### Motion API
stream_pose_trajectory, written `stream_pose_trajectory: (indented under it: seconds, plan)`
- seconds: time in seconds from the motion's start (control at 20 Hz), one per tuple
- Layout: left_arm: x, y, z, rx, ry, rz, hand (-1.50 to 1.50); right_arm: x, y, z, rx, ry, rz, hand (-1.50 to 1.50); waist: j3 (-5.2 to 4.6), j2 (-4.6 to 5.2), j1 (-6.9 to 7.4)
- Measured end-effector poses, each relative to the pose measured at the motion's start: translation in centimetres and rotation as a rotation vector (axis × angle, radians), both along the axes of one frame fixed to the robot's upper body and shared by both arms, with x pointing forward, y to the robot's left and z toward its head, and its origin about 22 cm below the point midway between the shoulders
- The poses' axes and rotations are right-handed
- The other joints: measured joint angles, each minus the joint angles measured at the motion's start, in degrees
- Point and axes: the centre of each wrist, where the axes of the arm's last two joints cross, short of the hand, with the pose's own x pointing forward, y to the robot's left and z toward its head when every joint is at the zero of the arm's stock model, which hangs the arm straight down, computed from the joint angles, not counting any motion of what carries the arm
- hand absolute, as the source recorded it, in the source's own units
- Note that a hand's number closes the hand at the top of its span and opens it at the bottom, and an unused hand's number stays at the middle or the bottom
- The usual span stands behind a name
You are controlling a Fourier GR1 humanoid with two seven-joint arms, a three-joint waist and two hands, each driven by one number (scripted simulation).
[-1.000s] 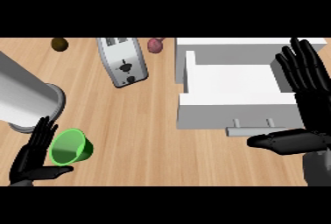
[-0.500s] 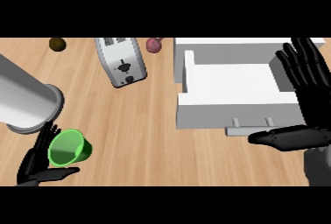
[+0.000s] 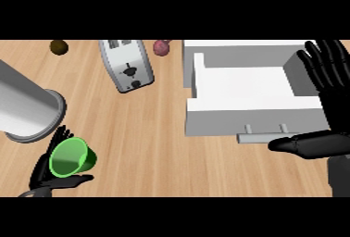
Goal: Pick up the cup, place it into the drawer and close the drawer
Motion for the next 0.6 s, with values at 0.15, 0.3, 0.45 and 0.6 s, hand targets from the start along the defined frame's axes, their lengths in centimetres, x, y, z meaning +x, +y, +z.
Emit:
stream_pose_trajectory:
  seconds: [0.15, 0.3, 0.45, 0.6]
  plan:
    - [0.5, -0.7, -0.1, -0.009, -0.008, -0.010, -1.50, 0.1, 0.1, 0.1, -0.004, -0.003, 0.005, -1.50, 0.00, 0.05, -0.03]
    - [0.8, -1.2, -0.2, -0.027, -0.001, -0.033, -1.50, 0.1, 0.8, -0.4, -0.005, -0.004, 0.003, -1.50, -0.03, 0.10, -0.04]
    - [1.0, -1.7, -0.3, -0.061, -0.002, -0.058, 1.50, -0.1, 0.6, -0.3, -0.008, 0.000, 0.001, -1.50, -0.03, 0.05, -0.07]
    - [1.9, -2.5, -0.1, -0.086, -0.028, -0.091, 1.50, 0.1, 0.4, -0.4, -0.013, 0.004, -0.003, -1.50, -0.04, 0.10, -0.03]
